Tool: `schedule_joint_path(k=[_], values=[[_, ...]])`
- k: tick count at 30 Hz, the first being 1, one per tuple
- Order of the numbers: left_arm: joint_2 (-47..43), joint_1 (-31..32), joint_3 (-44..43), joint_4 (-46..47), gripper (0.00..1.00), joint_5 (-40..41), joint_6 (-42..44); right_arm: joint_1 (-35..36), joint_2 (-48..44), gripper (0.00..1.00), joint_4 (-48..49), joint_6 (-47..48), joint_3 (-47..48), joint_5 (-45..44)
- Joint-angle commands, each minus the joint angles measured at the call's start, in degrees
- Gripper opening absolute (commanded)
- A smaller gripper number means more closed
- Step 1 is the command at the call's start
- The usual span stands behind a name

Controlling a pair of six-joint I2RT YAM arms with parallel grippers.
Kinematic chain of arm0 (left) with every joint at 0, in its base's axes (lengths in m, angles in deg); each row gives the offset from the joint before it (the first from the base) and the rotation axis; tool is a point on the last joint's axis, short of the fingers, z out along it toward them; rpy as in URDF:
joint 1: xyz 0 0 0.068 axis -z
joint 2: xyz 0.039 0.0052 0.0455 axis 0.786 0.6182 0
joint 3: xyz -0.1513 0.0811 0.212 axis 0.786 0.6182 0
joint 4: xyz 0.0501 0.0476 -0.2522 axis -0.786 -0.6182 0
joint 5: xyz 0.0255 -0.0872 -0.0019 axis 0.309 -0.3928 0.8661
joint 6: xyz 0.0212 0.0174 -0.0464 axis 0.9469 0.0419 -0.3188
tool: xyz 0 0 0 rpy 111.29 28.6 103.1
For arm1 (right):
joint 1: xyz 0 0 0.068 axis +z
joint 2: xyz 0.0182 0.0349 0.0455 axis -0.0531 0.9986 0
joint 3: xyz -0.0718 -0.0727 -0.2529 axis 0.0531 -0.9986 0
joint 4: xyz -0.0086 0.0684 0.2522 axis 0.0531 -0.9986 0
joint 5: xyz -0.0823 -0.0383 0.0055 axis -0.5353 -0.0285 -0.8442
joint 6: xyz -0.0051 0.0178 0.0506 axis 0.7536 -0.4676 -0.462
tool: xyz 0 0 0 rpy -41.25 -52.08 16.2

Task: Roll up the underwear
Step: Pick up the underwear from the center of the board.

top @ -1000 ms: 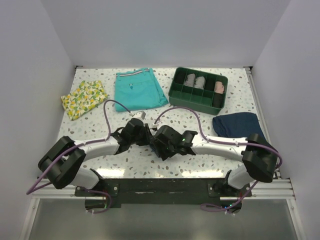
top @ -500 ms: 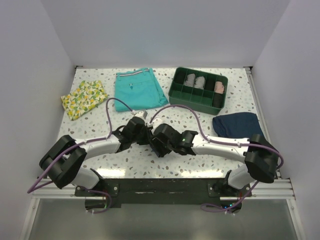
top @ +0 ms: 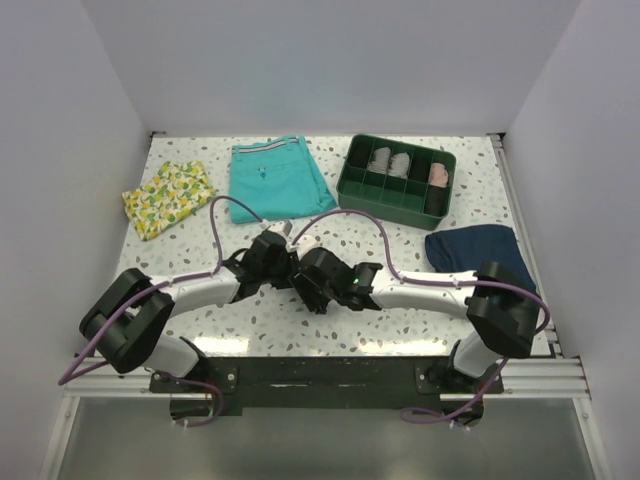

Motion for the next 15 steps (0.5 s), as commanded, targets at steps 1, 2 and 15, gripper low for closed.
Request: schedule_joint_path(k=[1, 2, 15], values=[[1.9, 1.8, 1.1, -5.6, 0.17, 3.9, 1.9, 0.8, 2.6, 0.61, 6.0, 0.2, -2.6, 1.5], [1.9, 1.8, 1.2, -5.4, 0.17, 3.7, 1.7, 0.8, 2.4, 0.61, 6.8, -0.1, -4.0, 1.4], [2.6, 1.8, 1.8, -4.4, 0.1, 1.9, 0.5, 0.8, -0.2, 0.61, 15.7, -5.8, -13.2, -2.6]])
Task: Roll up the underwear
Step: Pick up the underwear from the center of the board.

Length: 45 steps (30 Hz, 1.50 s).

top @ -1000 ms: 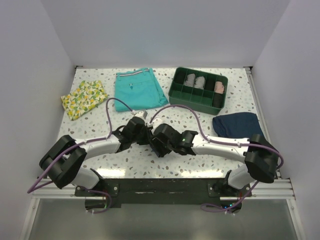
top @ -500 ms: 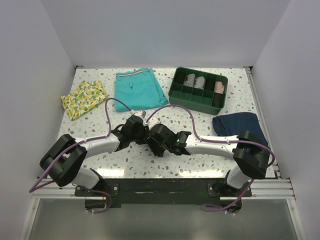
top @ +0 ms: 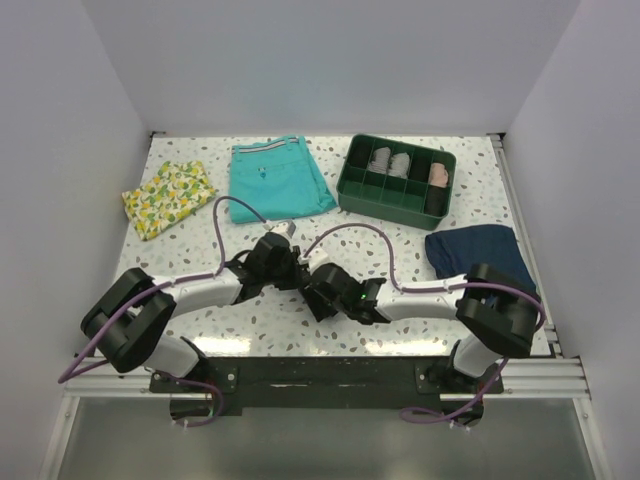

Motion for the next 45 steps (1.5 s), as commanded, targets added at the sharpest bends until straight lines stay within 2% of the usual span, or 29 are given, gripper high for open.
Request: schedule_joint_path(k=[1, 10, 19, 26, 31, 37, 38, 40, 41, 43, 45], values=[[2.1, 0.3, 1.9, -5.7, 0.1, 1.6, 0.8, 0.5, 0.1, 0.61, 3.1, -2.6, -2.0, -1.3], [1.7, 0.3, 2.3, -4.0, 0.09, 1.1, 0.3, 0.5, 2.0, 0.61, 3.5, -3.0, -1.9, -5.4], [1.5, 0.4, 2.0, -4.3, 0.09, 1.2, 0.4, 0.5, 5.8, 0.58, 0.7, -3.1, 1.0, -5.0], [0.6, 0.2, 2.3, -4.4, 0.09, 1.3, -0.1, 0.5, 6.5, 0.36, -2.3, -6.1, -1.3, -6.7], [0.1, -0.2, 2.0, -4.4, 0.11, 1.2, -0.2, 0.5, 6.6, 0.15, -2.4, -8.1, -3.5, -6.7], [-1.9, -1.9, 1.9, -7.0, 0.26, 2.2, 0.0, 0.5, 6.6, 0.02, -3.6, -11.2, -5.3, -7.0], [-2.5, -2.6, 1.8, -7.8, 0.34, 2.4, 0.1, 0.5, 6.2, 0.0, -3.9, -11.6, -5.6, -7.0], [-4.6, -3.5, 1.9, -8.4, 0.45, 2.8, 0.3, 0.5, 5.1, 0.0, -4.8, -12.4, -6.4, -7.5], [-5.5, -4.2, 2.2, -9.0, 0.57, 3.6, 0.4, 0.5, 4.5, 0.0, -5.0, -12.6, -6.7, -7.7], [-8.7, -4.6, 2.6, -9.6, 0.68, 6.7, 0.0, 0.5, 2.9, 0.0, -5.9, -13.1, -7.6, -8.2], [-10.7, -5.3, 4.1, -9.1, 0.71, 7.2, -1.3, 0.5, 1.5, 0.0, -6.6, -13.5, -8.1, -8.9]])
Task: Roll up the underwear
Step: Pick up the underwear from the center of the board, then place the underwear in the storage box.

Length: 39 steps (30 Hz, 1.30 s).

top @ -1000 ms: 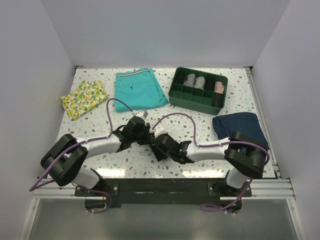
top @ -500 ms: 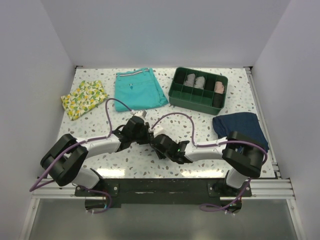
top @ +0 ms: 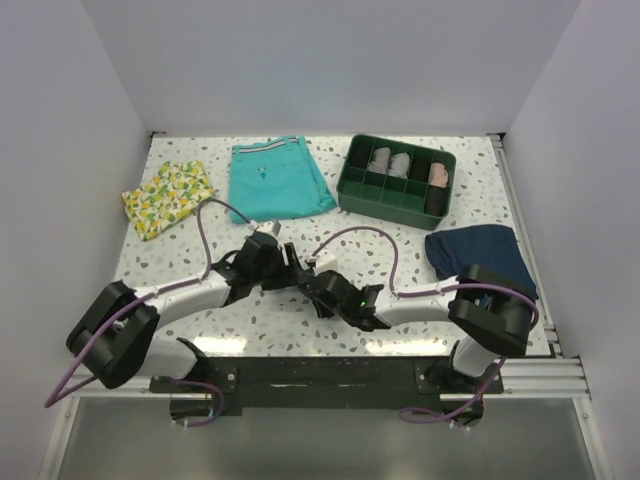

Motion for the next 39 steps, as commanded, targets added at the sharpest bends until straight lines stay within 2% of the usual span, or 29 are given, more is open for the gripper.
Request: schedule_joint_path(k=[1, 7, 12, 22, 30, 34, 39], values=[[-6.5, -1.7, 2.8, -3.8, 0.72, 5.8, -0.6, -0.7, -1.0, 0.0, -12.9, -3.5, -5.0, -2.8], [-12.9, -1.8, 4.8, -6.6, 0.74, 9.9, -2.2, -0.8, -7.8, 0.0, -16.7, -3.6, -4.1, -4.7], [-17.5, -1.9, 5.5, -8.4, 0.74, 10.2, -2.0, -1.8, -14.0, 0.0, -21.2, -2.3, -1.6, -6.5], [-18.4, -1.9, 8.8, -6.4, 0.74, 6.0, -2.3, -13.0, -23.1, 0.0, -27.3, 2.2, 6.6, -2.3], [-18.8, -1.9, 9.9, -5.9, 0.74, 4.7, -2.0, -23.0, -21.2, 0.0, -33.5, 3.3, 16.3, -4.4], [-18.4, -1.9, 10.4, -5.1, 0.74, 2.9, -1.3, -29.9, -16.8, 0.0, -37.7, 4.3, 26.6, -6.3], [-17.7, -1.9, 10.5, -4.8, 0.74, 1.7, -0.5, -34.3, -8.5, 0.0, -44.2, 5.6, 38.4, -10.0]])
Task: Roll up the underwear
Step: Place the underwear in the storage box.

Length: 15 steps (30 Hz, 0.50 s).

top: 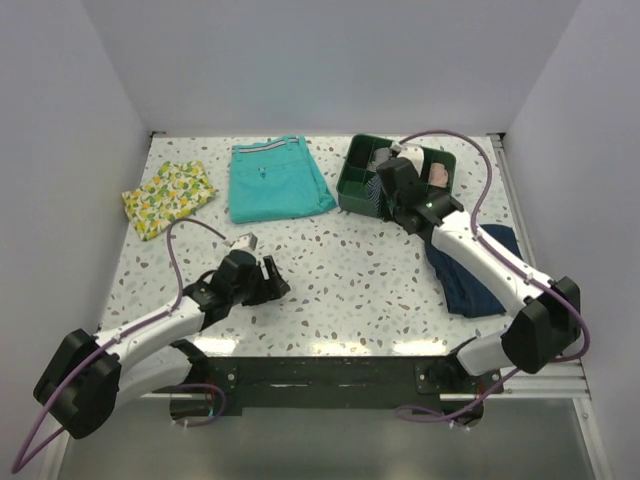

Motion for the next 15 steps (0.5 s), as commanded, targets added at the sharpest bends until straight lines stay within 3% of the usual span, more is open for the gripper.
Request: schedule_joint_path(k=[1, 15], values=[[0.1, -0.3, 0.7, 2.3, 0.74, -1.8, 1.1, -3.4, 5.1, 0.0, -6.6, 1.8, 9.8, -5.9], [4.5, -0.3, -0.1, 5.2, 0.74, -5.6, 5.0, -11.4, 16.8, 0.0, -17.2, 0.1, 22.2, -15.2]])
